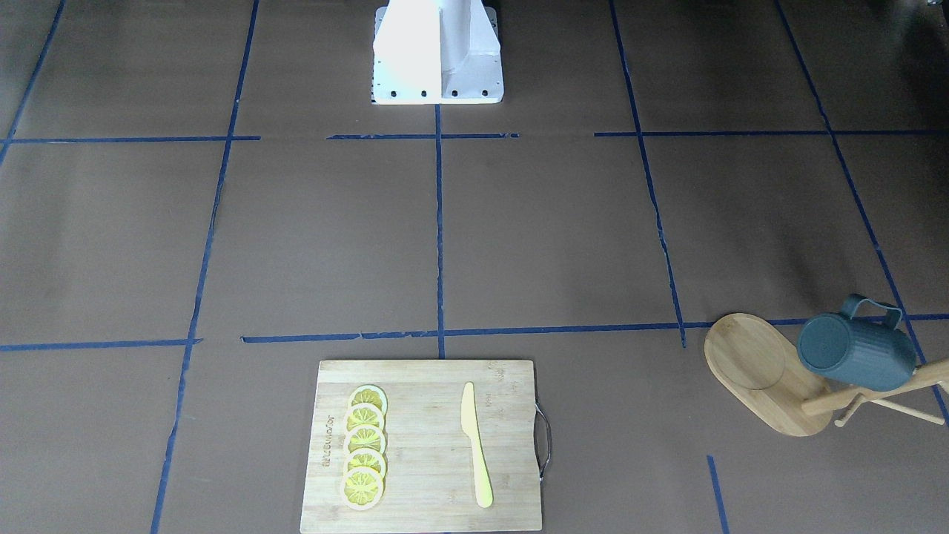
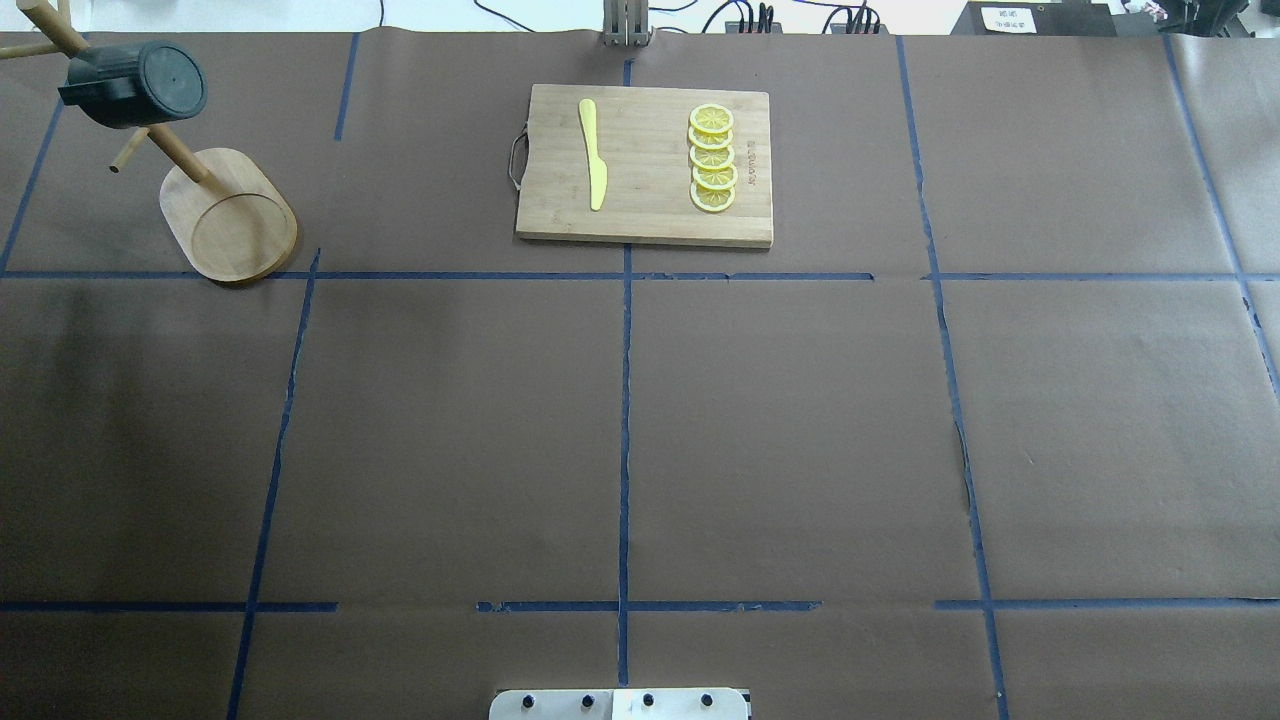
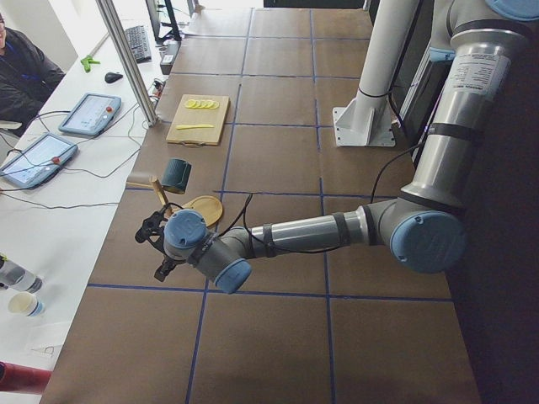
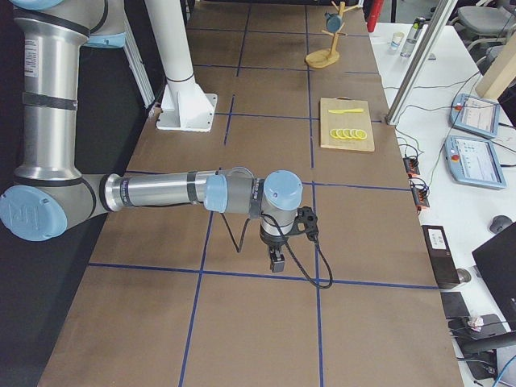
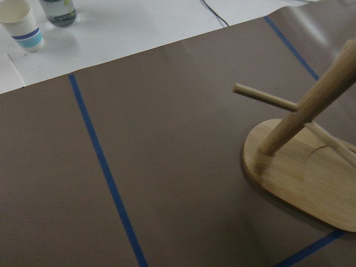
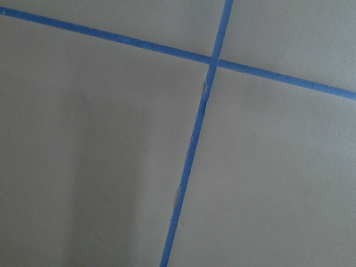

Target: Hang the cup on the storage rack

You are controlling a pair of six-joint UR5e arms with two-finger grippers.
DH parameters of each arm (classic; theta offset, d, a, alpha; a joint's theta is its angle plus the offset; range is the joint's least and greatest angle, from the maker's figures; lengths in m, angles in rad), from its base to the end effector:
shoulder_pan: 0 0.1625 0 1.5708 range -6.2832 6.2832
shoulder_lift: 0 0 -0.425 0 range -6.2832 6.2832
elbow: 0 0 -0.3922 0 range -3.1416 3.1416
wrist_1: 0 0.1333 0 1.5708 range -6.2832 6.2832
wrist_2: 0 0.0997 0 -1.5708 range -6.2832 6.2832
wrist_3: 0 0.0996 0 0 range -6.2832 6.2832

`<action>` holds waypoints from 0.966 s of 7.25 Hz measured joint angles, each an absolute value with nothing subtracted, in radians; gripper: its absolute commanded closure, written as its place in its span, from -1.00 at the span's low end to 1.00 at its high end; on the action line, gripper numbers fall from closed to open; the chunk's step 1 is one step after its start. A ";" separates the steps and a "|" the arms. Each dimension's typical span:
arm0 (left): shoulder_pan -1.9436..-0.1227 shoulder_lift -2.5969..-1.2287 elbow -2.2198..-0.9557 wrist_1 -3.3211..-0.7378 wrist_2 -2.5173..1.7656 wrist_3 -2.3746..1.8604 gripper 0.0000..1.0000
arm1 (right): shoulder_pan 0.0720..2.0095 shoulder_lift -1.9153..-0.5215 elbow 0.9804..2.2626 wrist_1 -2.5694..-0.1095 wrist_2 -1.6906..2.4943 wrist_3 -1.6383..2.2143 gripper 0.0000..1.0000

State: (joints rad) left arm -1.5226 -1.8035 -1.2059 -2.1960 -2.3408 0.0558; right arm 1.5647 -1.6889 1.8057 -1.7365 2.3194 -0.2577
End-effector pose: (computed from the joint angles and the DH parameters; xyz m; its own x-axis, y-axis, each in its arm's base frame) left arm -0.0346 -0.6108 0.6435 0.6977 0.4122 -0.5859 -0.0815 0.8582 0.5067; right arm 0.0629 -0.4359 0.6166 0.7071 -0.2267 0.6698 0.1927 0.9731 0.1260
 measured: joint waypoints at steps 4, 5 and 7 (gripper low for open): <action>-1.561 -1.695 -1.532 -1.592 -2.331 0.050 -1.00 | 1.565 -1.689 1.806 -1.736 2.319 -0.258 -1.00; -1.561 -1.670 -1.545 -1.566 -2.365 0.020 -1.00 | 1.565 -1.689 1.806 -1.736 2.319 -0.258 -1.00; -1.561 -1.635 -1.549 -1.564 -2.389 0.007 -1.00 | 1.565 -1.689 1.806 -1.736 2.319 -0.251 -1.00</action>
State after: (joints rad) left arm -1.5609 -1.6354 -1.5488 -1.5644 -2.3888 0.0073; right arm 1.5647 -1.6889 1.8055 -1.7365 2.3187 -0.2506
